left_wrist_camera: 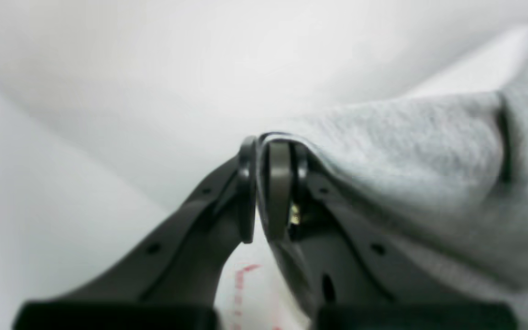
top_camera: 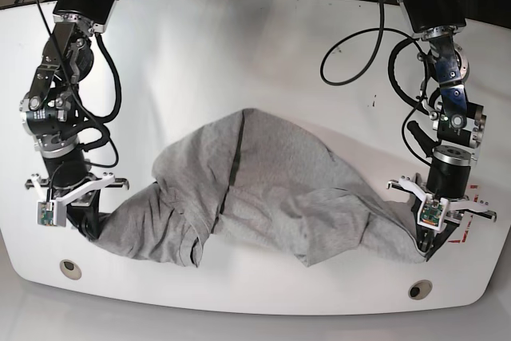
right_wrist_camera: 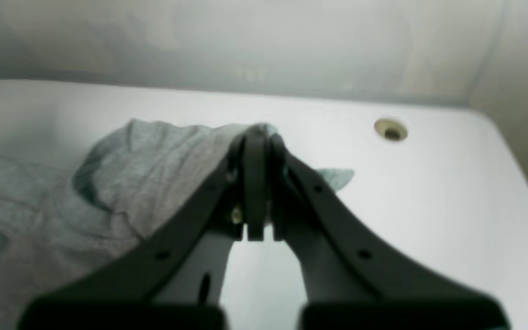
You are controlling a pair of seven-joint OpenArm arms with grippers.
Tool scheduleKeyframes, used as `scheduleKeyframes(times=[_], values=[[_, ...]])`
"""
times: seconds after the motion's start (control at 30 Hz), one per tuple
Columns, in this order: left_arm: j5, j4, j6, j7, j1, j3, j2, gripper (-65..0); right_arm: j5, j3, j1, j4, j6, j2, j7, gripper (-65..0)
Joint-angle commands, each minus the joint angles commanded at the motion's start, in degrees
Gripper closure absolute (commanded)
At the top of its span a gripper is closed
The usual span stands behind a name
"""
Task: Layout the t-shirt on the table in an organized manner, then fold the t-shirt properly
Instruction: 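Pull both grippers apart and toward the table edge, stretching the shirt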
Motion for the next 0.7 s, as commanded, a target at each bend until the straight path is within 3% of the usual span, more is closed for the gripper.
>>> scheduleKeyframes(times=[0.47,0.7], values=[[0.2,0.2,-0.1,0.2,-7.1,-1.8,-1.8,-2.5,0.0,-4.5,11.1,-3.3,0.00,6.7,0.2,0.0],[0.0,0.2,-0.3,8.1,-14.9,-1.8,-3.5,-2.5,0.0,-4.7,18.9,-8.3,0.00,7.2,0.0,0.0]])
